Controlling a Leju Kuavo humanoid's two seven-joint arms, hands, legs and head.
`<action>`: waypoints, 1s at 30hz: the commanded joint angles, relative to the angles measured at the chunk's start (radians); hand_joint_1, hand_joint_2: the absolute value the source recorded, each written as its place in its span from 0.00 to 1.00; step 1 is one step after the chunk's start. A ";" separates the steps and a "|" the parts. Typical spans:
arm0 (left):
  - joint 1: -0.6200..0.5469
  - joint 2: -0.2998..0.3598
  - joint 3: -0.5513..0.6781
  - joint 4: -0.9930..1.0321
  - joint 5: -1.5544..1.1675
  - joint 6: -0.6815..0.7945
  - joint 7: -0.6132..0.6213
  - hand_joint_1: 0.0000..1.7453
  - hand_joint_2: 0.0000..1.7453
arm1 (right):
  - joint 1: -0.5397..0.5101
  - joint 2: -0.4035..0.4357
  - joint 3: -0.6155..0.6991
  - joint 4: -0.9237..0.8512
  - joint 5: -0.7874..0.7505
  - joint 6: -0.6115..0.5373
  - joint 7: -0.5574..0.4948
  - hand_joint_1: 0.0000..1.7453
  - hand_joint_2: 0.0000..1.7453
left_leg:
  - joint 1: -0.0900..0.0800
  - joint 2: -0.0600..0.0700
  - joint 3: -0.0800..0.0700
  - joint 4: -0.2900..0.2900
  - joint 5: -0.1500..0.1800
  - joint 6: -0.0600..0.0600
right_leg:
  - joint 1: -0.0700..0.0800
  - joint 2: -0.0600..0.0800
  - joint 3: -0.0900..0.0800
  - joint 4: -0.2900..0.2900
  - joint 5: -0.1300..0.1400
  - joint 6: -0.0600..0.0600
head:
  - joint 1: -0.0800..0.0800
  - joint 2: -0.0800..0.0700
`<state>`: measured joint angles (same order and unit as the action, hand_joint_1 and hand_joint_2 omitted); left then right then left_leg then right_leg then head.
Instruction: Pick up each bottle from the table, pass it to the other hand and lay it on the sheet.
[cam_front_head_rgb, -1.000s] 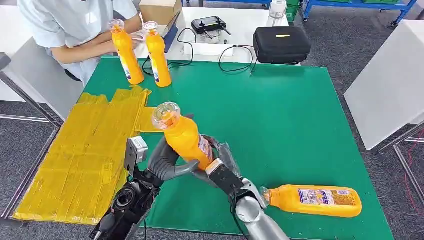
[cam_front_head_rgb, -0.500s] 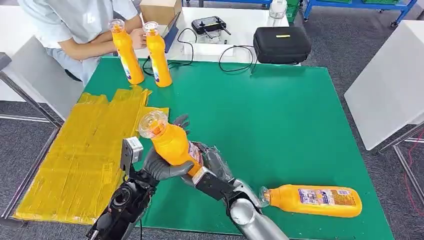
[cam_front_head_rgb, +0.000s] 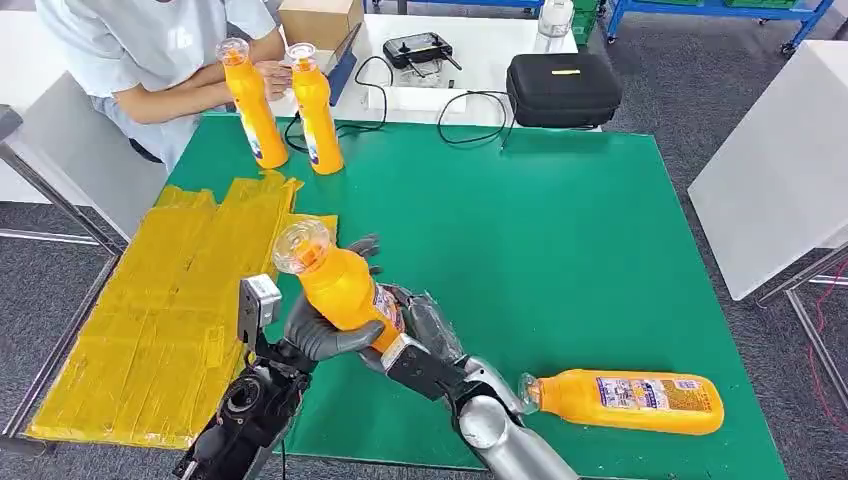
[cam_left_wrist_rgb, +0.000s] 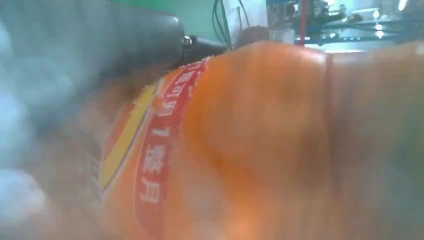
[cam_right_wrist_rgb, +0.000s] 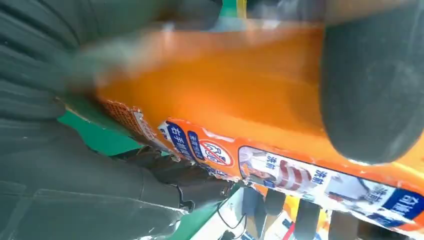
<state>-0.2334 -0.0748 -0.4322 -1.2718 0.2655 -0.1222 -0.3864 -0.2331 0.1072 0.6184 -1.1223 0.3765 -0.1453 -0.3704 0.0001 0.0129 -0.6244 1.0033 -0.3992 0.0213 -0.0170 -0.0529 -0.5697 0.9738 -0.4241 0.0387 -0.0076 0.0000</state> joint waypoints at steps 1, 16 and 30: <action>-0.036 -0.035 0.021 0.032 0.028 0.039 -0.002 1.00 1.00 | 0.001 -0.014 0.078 0.046 -0.002 0.018 -0.008 1.00 1.00 | 0.002 -0.002 0.004 0.000 -0.002 -0.001 | 0.002 0.003 0.005 -0.001 -0.002 -0.002 | 0.000 0.000; -0.025 -0.028 0.066 -0.003 0.036 0.131 -0.032 1.00 1.00 | 0.038 -0.036 0.008 -0.046 -0.021 -0.060 -0.021 0.76 1.00 | 0.002 -0.002 0.002 0.001 -0.001 -0.001 | 0.001 0.002 0.003 -0.001 -0.001 -0.002 | 0.000 0.000; -0.011 0.069 0.223 -0.154 -0.499 0.560 -0.069 1.00 1.00 | 0.197 -0.090 -0.194 -0.444 0.016 -0.210 -0.045 0.00 1.00 | 0.001 -0.001 0.001 0.001 -0.001 -0.001 | 0.001 0.002 0.001 0.001 -0.001 -0.001 | 0.000 0.000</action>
<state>-0.2177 -0.0638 -0.3049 -1.3881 -0.1011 0.3626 -0.4696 -0.1003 0.0660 0.5384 -1.3662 0.3971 -0.3269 -0.4097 0.0013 0.0132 -0.6247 1.0032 -0.3992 0.0211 -0.0161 -0.0533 -0.5698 0.9739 -0.4242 0.0386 -0.0076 0.0000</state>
